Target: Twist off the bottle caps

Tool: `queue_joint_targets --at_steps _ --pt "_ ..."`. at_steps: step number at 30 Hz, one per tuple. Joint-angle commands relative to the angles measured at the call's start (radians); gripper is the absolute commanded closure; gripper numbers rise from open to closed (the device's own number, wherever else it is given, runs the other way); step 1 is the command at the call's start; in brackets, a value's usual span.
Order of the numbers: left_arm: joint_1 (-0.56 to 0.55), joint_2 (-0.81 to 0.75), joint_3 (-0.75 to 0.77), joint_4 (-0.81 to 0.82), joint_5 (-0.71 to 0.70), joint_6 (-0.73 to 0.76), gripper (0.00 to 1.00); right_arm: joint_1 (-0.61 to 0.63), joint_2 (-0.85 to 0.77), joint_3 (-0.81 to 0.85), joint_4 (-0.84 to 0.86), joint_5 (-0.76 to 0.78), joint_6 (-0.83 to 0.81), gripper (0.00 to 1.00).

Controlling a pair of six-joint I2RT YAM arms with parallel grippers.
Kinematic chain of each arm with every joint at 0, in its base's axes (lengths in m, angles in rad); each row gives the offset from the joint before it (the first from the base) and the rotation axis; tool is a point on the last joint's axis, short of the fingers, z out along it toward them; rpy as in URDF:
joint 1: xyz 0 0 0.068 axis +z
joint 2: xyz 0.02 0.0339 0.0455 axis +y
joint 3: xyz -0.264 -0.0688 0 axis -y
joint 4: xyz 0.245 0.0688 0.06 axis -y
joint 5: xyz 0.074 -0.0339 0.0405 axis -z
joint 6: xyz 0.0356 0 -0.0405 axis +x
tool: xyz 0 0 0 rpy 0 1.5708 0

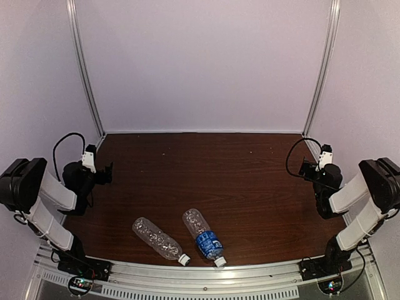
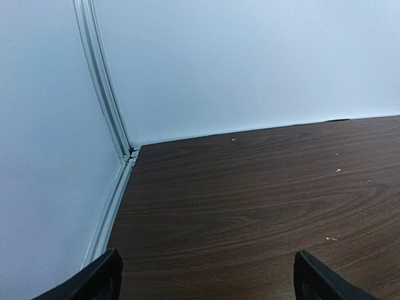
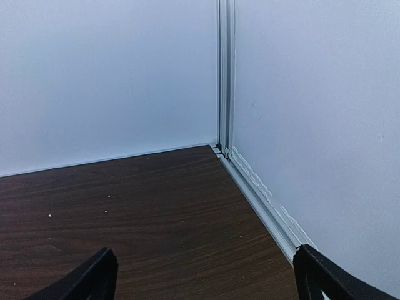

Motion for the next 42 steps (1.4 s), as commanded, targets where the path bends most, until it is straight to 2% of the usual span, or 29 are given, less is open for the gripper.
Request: queue_joint_targets --at_steps 1,5,7,8,10,14,16,17,19,22,25,29,32,38,42 --pt "-0.005 0.009 0.014 0.043 -0.003 0.007 0.03 0.004 -0.070 0.030 -0.098 -0.057 -0.041 0.00" --pt "-0.005 0.010 0.015 0.042 0.003 0.009 0.03 0.002 -0.355 0.142 -0.475 -0.111 0.018 0.00" --pt "-0.005 -0.008 0.038 0.002 0.004 0.009 0.03 0.003 -0.445 0.175 -0.545 -0.188 0.029 0.00" --pt "-0.005 -0.034 0.094 -0.111 -0.016 0.005 0.02 0.003 -0.481 0.189 -0.588 -0.216 0.046 0.00" --pt "-0.005 -0.065 0.277 -0.439 -0.019 0.020 0.03 0.003 -0.540 0.217 -0.660 -0.306 0.076 0.00" --pt "-0.005 -0.095 0.562 -0.907 0.414 0.344 0.03 0.006 -0.577 0.280 -0.768 -0.487 0.158 0.00" --pt "-0.027 -0.088 0.730 -1.275 0.681 0.556 0.03 0.013 -0.571 0.309 -0.796 -0.576 0.212 0.00" --pt "-0.056 -0.076 0.801 -1.444 0.748 0.676 0.03 0.020 -0.565 0.319 -0.803 -0.608 0.234 0.00" --pt "-0.159 -0.060 0.898 -1.764 0.760 0.933 0.03 0.045 -0.561 0.339 -0.819 -0.640 0.254 0.00" --pt "-0.364 -0.065 0.917 -2.055 0.613 1.211 0.02 0.099 -0.571 0.367 -0.862 -0.630 0.237 0.00" --pt "-0.561 -0.035 0.934 -2.272 0.509 1.308 0.03 0.148 -0.581 0.392 -0.920 -0.599 0.202 0.00" --pt "-0.749 -0.019 0.936 -2.408 0.459 1.271 0.03 0.203 -0.581 0.394 -0.938 -0.566 0.186 0.00" --pt "-0.860 -0.014 0.906 -2.408 0.448 1.221 0.03 0.231 -0.570 0.377 -0.926 -0.536 0.196 0.00" --pt "-0.939 0.006 0.800 -2.195 0.323 1.095 0.03 0.275 -0.524 0.374 -0.897 -0.528 0.217 0.00" --pt "-1.001 0.019 0.695 -2.007 0.164 1.048 0.02 0.299 -0.507 0.377 -0.894 -0.516 0.211 0.00"
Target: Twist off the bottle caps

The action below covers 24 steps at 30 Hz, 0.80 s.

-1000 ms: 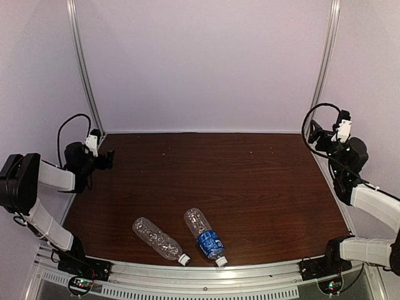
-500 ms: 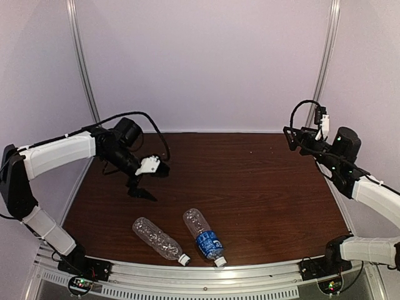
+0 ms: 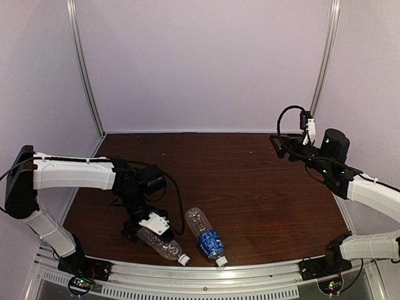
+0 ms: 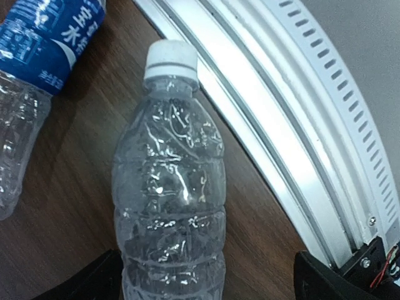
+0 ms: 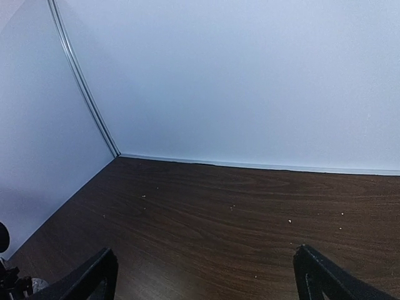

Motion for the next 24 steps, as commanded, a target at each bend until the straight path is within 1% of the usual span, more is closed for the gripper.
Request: queue_joint_targets --at_steps 1,3,6,9,12,16,20,24 --pt "-0.047 0.020 -0.086 0.232 -0.189 -0.075 0.02 0.024 0.020 0.000 0.012 0.033 0.005 0.00" --pt "-0.046 0.018 -0.101 0.307 -0.219 -0.089 0.03 0.029 0.031 0.000 0.017 0.036 0.012 0.00" --pt "-0.047 0.020 -0.117 0.360 -0.215 -0.093 0.03 0.039 0.045 0.000 0.028 0.036 0.017 0.00" --pt "-0.046 0.023 -0.150 0.377 -0.214 -0.084 0.03 0.049 0.056 0.002 0.035 0.042 0.017 0.00" --pt "-0.047 0.023 -0.168 0.389 -0.221 -0.088 0.09 0.055 0.067 -0.001 0.046 0.044 0.018 0.00" --pt "-0.046 0.023 -0.168 0.415 -0.223 -0.107 0.11 0.062 0.088 0.000 0.064 0.044 0.029 0.00" --pt "-0.047 0.031 -0.151 0.429 -0.216 -0.123 0.21 0.072 0.101 0.013 0.058 0.039 0.037 0.00" --pt "-0.046 0.032 -0.113 0.416 -0.208 -0.177 0.30 0.080 0.099 0.041 0.020 0.051 0.045 0.00"
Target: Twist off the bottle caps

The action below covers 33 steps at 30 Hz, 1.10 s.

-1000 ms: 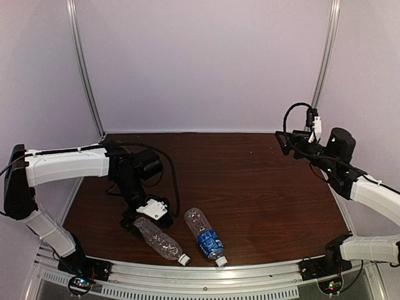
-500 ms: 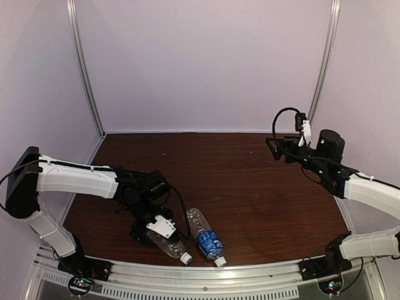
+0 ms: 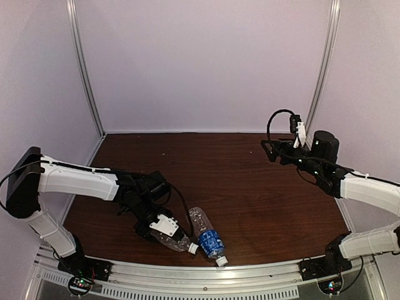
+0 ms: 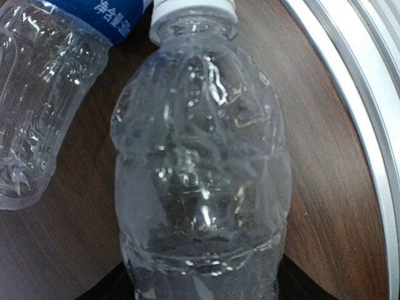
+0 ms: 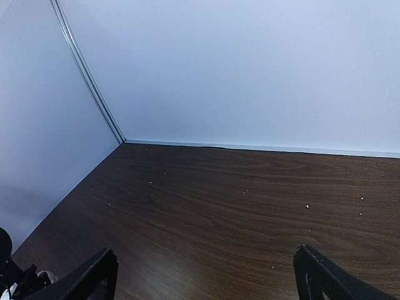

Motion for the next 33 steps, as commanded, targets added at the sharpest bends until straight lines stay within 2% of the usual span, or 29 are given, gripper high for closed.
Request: queue_joint_targets --at_steps 1,6,10,14,18,21,28,33 --pt "0.002 0.012 0.056 0.017 0.006 -0.075 0.33 0.015 -0.001 0.049 -0.035 0.029 0.026 0.00" --pt "0.008 -0.001 0.093 -0.006 0.019 -0.130 0.49 0.027 -0.003 0.090 -0.067 0.022 0.079 0.00" --pt "0.016 -0.029 0.088 -0.026 0.034 -0.135 0.53 0.054 0.002 0.126 -0.098 0.007 0.111 0.00" --pt "0.059 -0.085 0.119 -0.062 0.047 -0.148 0.53 0.103 0.021 0.164 -0.133 0.005 0.138 0.00" --pt "0.177 -0.128 0.234 -0.077 0.140 -0.219 0.52 0.177 0.092 0.249 -0.220 0.004 0.193 0.03" --pt "0.261 -0.142 0.331 -0.050 0.179 -0.300 0.50 0.246 0.162 0.379 -0.328 0.007 0.225 0.07" --pt "0.291 -0.157 0.437 0.061 0.040 -0.458 0.52 0.395 0.275 0.558 -0.374 0.052 0.283 0.16" --pt "0.291 -0.169 0.452 0.074 0.007 -0.471 0.52 0.408 0.344 0.587 -0.303 -0.057 0.332 0.15"
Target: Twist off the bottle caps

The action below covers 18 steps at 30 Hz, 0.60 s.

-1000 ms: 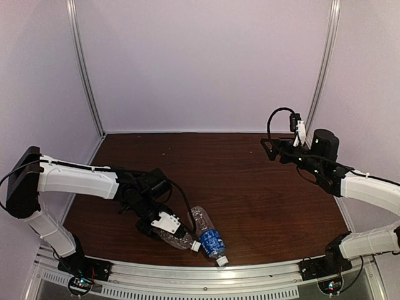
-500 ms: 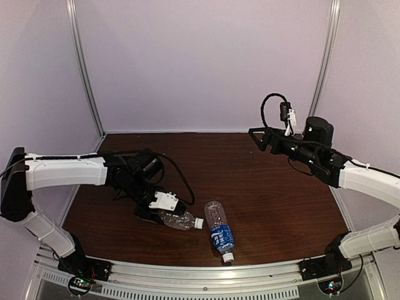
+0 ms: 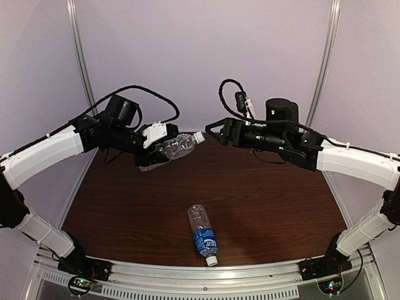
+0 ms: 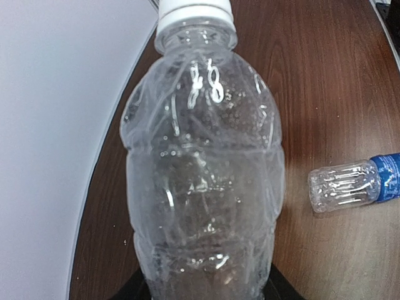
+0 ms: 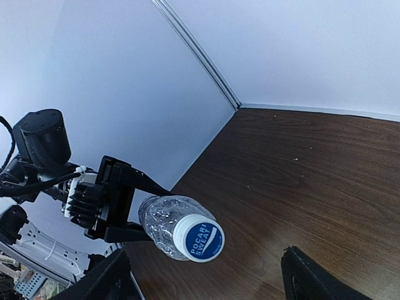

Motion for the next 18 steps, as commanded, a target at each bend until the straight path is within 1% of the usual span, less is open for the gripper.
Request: queue_joint_targets --at_steps 1,6,12,18 --pt "-0.003 -0.011 0.022 0.039 -0.048 -0.056 0.52 0.003 0.066 0.035 0.027 -0.082 0.063 0.14" --pt "-0.003 -0.012 0.023 0.047 -0.049 -0.061 0.53 0.003 0.117 0.064 0.061 -0.127 0.088 0.13" --pt "-0.003 -0.008 0.022 0.048 -0.033 -0.060 0.53 -0.004 0.175 0.073 0.181 -0.205 0.165 0.22" --pt "-0.002 -0.011 0.013 0.048 -0.038 -0.051 0.53 -0.023 0.200 0.054 0.269 -0.231 0.233 0.27"
